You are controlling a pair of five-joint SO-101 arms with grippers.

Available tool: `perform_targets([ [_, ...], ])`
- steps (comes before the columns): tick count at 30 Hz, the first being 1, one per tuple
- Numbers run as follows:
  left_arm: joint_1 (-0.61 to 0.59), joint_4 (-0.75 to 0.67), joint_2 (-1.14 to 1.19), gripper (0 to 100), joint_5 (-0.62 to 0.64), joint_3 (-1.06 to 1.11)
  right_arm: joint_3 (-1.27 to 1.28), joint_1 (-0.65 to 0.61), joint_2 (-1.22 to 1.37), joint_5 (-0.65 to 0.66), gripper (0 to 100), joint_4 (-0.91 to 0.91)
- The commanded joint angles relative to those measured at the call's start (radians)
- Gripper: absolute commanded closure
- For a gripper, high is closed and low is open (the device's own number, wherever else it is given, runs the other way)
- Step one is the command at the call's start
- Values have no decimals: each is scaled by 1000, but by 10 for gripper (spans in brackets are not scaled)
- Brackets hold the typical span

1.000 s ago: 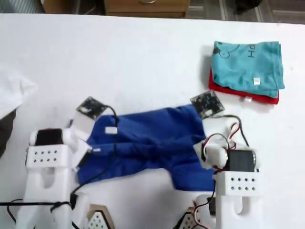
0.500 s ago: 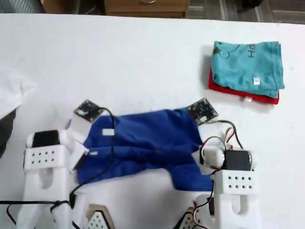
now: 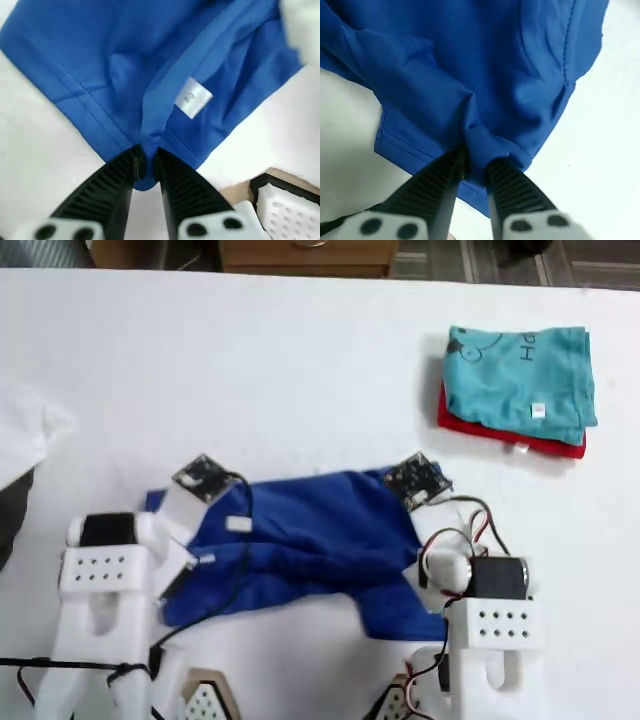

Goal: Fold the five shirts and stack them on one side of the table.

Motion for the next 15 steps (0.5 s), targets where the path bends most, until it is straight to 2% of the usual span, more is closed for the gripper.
perform_targets([
  [1,18,12,-18,973,-11,-1,-14,8,-24,11,923,8],
  [6,18,26,-18,958,-14,-13,-20,4,-24,11,807,10],
  [12,17,141,-20,807,-15,-177,-172,8,-24,9,804,27],
  [15,5,167,-20,786,-14,-315,-285,7,-13,-75,805,-4],
])
